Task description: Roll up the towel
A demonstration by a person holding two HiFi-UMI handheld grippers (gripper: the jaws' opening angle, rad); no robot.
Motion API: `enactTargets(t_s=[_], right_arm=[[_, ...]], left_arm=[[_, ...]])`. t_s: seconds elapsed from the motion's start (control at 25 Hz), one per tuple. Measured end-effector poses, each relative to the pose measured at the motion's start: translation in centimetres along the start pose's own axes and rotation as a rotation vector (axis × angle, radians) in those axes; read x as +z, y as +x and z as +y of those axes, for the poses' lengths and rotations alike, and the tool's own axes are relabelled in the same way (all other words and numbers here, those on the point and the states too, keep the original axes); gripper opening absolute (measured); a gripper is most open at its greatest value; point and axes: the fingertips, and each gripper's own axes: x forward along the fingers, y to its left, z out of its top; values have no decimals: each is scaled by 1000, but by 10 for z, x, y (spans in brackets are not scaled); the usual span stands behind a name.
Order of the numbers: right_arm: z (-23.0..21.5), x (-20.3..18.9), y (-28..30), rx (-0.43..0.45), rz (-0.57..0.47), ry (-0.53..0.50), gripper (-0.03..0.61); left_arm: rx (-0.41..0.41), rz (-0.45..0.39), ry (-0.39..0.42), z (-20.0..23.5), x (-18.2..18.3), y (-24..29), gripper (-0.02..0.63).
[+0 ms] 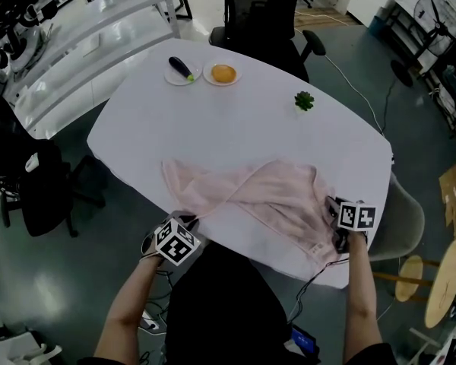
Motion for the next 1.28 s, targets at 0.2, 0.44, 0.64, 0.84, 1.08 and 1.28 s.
enactTargets(t_s=[0.2,0.44,0.64,0.84,1.08,1.28], right_arm=[[2,3,-13,-8,-47,-68,52],[4,18,-39,-40,-154,-125,48],[-5,38,-63,-145,-267,-179,40],[-20,59,-95,-252,-359,-198,40],[-47,71,-117,-377,-398,-188,40],[-73,80,-116,-462,-383,-162,40]], left_arm=[[45,-23,1,6,6,-12,34],[153,-96,37,38,30,-51,32],[263,-160,96,89,71,-86,32],[343,-194,173,142,119,-104,32],[378,-212,266,197,172,-95,32],[372,-230,298,234,205,-72,32]])
